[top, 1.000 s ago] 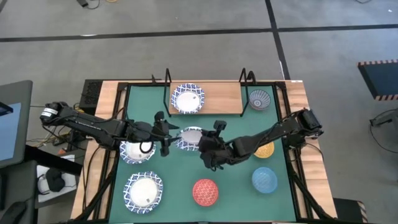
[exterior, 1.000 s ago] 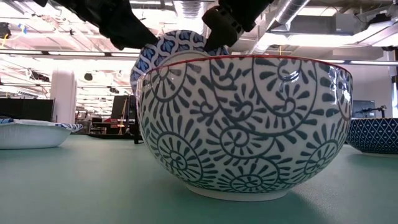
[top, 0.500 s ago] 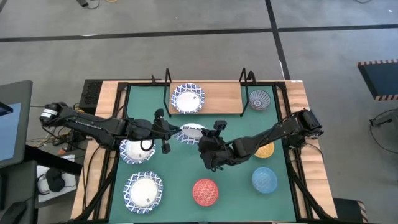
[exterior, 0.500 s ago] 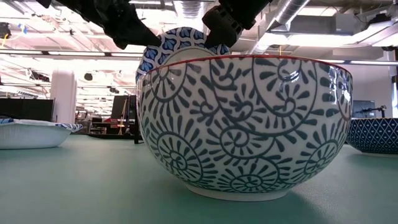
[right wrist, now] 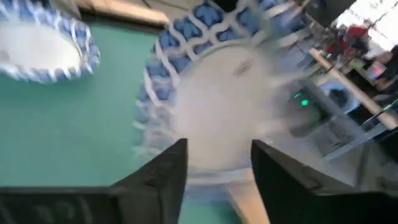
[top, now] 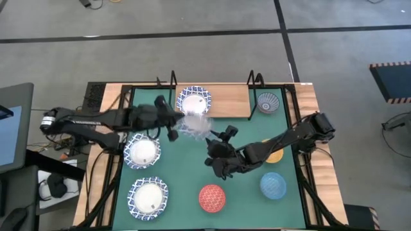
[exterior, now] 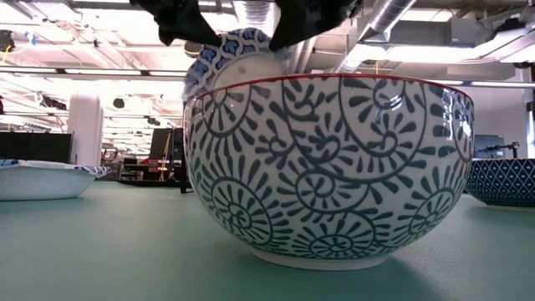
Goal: Place and stack bowls onto a shelf
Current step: Stack the white patterned bowl on top of the white patterned bowl on the shelf
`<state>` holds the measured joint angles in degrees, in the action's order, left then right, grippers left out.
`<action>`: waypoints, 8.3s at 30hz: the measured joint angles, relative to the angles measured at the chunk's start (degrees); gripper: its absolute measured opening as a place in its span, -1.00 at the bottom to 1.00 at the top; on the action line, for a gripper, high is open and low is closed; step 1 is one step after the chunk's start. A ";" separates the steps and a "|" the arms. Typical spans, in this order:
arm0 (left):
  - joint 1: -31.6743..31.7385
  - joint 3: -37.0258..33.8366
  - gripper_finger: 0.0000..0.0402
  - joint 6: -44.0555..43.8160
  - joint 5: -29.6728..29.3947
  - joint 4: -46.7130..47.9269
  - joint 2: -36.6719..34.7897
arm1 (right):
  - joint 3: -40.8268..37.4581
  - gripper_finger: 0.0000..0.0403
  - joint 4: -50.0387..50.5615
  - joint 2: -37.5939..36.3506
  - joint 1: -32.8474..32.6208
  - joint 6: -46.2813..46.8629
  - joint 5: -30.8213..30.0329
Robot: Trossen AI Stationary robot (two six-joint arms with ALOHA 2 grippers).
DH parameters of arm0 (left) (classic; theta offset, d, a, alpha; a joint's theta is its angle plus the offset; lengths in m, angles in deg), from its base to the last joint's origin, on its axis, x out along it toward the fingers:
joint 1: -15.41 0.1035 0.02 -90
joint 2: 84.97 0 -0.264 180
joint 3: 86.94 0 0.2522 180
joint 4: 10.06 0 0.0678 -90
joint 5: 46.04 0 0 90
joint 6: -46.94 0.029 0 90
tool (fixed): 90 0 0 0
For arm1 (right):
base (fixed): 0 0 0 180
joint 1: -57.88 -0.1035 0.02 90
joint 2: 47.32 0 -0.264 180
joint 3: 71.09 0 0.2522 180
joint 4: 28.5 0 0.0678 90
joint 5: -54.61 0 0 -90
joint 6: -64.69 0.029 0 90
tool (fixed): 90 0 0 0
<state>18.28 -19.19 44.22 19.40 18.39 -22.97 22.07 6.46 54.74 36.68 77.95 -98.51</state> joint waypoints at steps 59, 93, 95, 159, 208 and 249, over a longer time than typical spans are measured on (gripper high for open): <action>42.86 57.03 -0.46 9.46 34.21 45.09 47.67 | 0.03 0.21 17.98 -3.66 3.74 12.87 1.73; 8.14 21.67 -0.19 -8.29 14.77 47.00 9.48 | 0.01 0.21 22.09 -2.37 7.34 23.12 18.87; 3.64 15.95 -0.19 -13.75 14.68 45.79 5.12 | -0.01 0.21 19.78 -2.37 7.30 23.76 20.23; -25.90 -26.92 -0.19 -45.21 6.43 16.18 -6.47 | 26.46 0.21 -29.17 39.95 19.52 28.26 63.24; -28.92 -16.76 0.10 -35.53 12.19 25.99 7.65 | 26.43 0.21 -27.22 39.84 20.28 30.38 63.01; -32.40 -5.05 -0.98 -24.05 2.97 35.35 17.91 | 26.43 -0.90 -25.93 39.49 20.79 31.97 58.47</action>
<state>-14.11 -24.24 20.18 22.37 53.74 -5.07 48.51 -19.47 94.23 57.47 109.93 -40.04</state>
